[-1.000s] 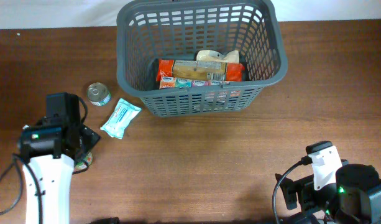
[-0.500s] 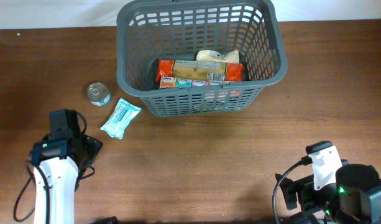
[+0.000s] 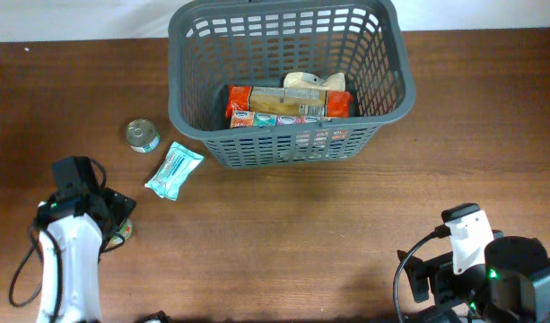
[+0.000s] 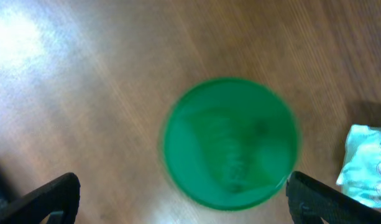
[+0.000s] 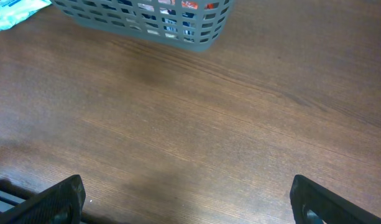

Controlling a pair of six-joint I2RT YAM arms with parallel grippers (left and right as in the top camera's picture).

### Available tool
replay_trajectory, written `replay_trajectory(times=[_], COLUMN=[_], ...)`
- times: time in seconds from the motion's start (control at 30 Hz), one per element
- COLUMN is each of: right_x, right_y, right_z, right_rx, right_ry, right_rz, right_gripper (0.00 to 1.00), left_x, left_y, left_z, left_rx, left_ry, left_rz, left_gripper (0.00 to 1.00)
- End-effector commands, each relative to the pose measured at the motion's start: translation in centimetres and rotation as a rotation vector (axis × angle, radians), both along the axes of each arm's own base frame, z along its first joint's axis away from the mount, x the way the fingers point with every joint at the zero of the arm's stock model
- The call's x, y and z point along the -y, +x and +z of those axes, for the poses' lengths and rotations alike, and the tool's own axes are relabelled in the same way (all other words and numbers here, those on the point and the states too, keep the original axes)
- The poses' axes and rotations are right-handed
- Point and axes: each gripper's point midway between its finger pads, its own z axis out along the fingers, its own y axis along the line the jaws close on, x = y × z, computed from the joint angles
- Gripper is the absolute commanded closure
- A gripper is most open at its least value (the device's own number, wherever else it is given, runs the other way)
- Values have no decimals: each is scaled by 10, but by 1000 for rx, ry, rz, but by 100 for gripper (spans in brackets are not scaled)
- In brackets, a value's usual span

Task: Pack container
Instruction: 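Lower the left gripper onto the green-lidded jar and grasp it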

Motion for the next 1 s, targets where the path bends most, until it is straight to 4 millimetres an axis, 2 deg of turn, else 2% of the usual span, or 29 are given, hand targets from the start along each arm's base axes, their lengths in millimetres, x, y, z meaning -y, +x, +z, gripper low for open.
replay_trajectory(times=[0.0,0.13,0.47,0.57,0.67,0.97], right_x=[1,1,1,1,1,1], right_y=[0,0,0,0,0,0], right_z=[4,4,4,4,4,4], right_rx=[16,16,16,16,16,16], right_ry=[5,5,5,5,5,5], right_rz=[-8,-8,-8,-8,-8,-8], right_gripper=[1,1,1,1,1,1], left_x=[-2,-1,-3,-3,-3,-2], left_y=[4,21,29,29,29,29], left_z=[-19,-34,-56,-59,-59,-59], left_rx=[-54,-36,-57,-65,-65,-63], left_ry=[-15,-47,-61,-65,-65,-71], left_rz=[-55,-108,-109,-109,-109,-110], left_gripper=[1,1,1,11,25,43])
